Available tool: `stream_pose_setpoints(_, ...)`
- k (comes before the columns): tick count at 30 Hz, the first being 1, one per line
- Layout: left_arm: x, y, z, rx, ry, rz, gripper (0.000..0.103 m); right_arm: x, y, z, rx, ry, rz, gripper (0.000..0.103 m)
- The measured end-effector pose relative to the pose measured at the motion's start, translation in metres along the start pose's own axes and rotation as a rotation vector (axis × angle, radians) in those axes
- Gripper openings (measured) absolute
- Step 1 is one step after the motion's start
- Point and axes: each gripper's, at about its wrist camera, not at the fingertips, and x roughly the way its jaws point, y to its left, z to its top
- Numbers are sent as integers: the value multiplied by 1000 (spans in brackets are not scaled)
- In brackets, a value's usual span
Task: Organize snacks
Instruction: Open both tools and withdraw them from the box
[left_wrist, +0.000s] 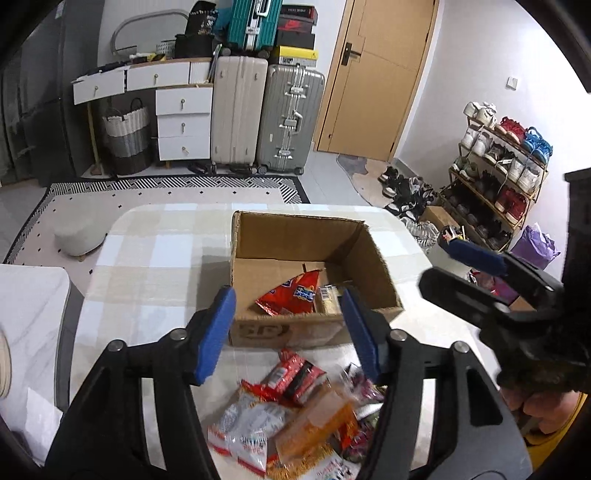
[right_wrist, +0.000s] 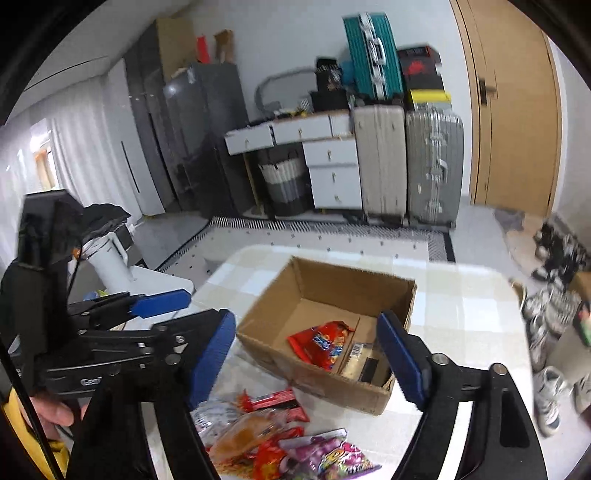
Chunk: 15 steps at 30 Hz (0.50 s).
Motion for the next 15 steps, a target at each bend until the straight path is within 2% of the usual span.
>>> stream_pose_setpoints(2,-19,-2,-7,1,-22,6,73,-25,13,-3,-17,-43,7,88)
stream_pose_setpoints(4,-45,-8,-14,2,-55,15,78,-45,21,-7,-24,-79,6,91)
stream_pose_setpoints(9,-114,-21,-42,-12,-123,14,80,-109,45,-32,-44,-197,0,100)
stream_pose_setpoints(15,-179,-30,-84,-33,-168,15,83,-164,70,-77,-48,-273,5,102)
